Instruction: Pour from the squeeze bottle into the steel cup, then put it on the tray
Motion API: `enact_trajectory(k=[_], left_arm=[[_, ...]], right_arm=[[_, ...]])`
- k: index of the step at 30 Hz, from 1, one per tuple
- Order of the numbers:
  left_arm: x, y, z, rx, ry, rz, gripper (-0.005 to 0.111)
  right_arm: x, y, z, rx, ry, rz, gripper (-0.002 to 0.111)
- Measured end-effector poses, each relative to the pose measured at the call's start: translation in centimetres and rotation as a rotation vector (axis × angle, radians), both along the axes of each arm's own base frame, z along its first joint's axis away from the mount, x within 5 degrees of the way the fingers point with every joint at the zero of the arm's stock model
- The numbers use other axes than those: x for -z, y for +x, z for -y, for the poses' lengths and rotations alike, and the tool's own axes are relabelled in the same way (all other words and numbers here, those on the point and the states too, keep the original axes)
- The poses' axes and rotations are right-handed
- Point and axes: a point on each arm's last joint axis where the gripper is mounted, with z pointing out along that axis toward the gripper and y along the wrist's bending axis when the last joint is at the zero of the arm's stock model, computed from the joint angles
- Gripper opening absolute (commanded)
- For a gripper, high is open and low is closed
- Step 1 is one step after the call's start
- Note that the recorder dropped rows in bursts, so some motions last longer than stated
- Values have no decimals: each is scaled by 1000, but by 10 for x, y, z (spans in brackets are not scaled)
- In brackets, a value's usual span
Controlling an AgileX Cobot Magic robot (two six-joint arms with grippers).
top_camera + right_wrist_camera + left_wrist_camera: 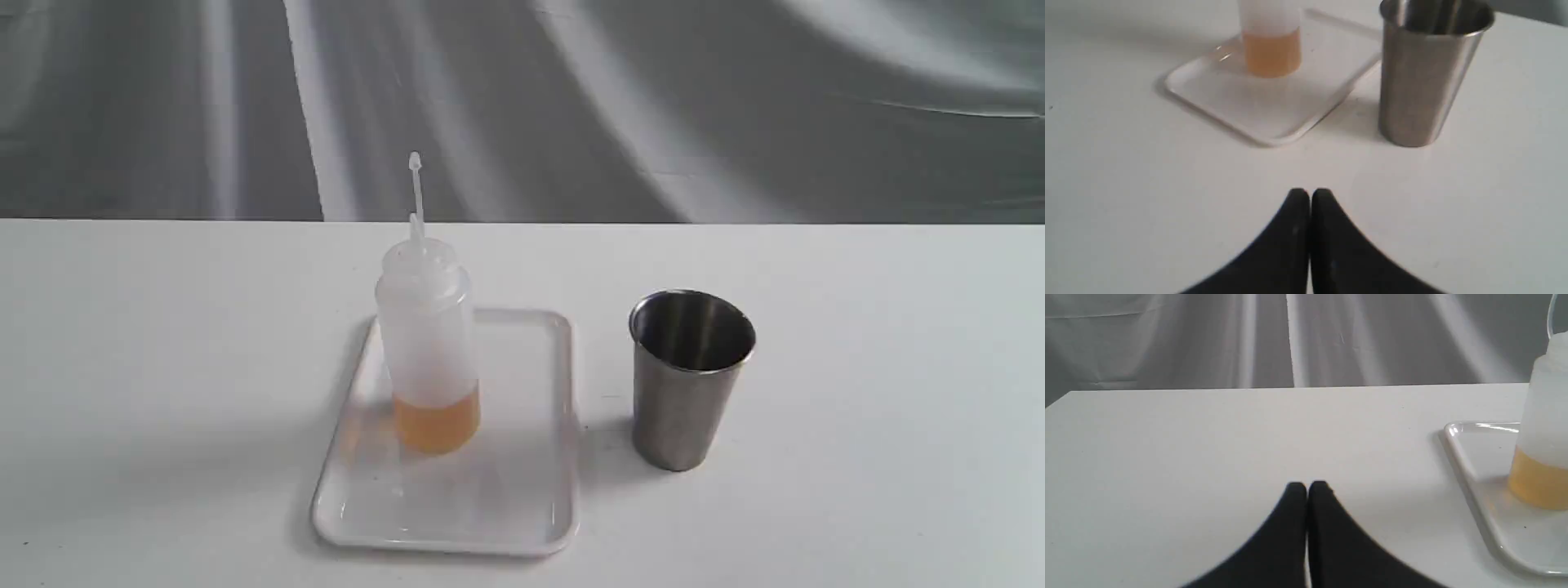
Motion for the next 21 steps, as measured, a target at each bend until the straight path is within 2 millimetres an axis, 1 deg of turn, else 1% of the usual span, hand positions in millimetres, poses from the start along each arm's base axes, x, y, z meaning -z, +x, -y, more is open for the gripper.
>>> enact_trajectory(k=[9, 21], left_arm=[[0, 0, 0, 0, 0, 0, 0], [0, 0, 0, 0, 0, 0, 0]], right_arm=[[-13, -3, 21, 213, 40, 138, 0], [-26, -13, 39, 416, 53, 293, 0]])
